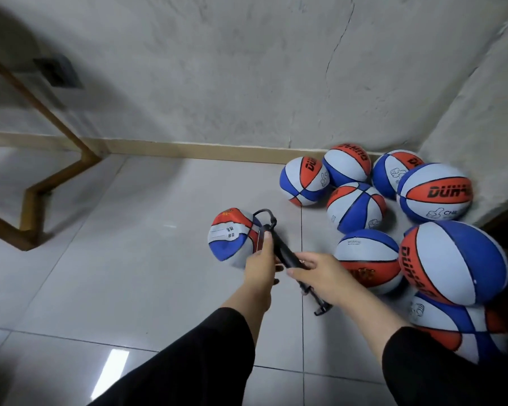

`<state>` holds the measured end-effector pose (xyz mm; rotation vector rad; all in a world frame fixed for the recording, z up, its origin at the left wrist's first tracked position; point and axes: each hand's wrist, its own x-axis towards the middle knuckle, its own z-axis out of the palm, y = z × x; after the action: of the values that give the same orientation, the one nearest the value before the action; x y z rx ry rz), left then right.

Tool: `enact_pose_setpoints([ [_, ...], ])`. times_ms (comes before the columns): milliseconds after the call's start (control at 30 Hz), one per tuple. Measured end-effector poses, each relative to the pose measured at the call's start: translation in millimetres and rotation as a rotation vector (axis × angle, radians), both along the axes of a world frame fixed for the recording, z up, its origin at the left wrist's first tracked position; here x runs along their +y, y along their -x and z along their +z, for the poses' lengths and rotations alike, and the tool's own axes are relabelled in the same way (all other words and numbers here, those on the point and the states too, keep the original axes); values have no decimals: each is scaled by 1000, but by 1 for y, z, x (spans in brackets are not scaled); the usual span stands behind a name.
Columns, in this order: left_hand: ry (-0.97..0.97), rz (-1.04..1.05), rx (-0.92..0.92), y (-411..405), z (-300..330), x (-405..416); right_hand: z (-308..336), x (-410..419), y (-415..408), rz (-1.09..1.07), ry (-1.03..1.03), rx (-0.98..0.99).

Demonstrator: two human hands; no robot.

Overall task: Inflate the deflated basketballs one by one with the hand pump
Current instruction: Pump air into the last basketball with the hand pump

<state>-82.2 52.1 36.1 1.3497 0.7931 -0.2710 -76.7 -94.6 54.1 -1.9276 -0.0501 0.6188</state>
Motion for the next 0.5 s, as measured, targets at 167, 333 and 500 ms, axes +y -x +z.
enact_pose_setpoints([
  [167,19,-25,-27,-2,6,-6,8,-4,18,-4,-47,-8],
  [333,82,185,-59,-7,17,-20,-6,-11,46,-433,-139,135],
  [500,82,287,-51,-1,14,-29,-18,5,59,-803,-385,329],
])
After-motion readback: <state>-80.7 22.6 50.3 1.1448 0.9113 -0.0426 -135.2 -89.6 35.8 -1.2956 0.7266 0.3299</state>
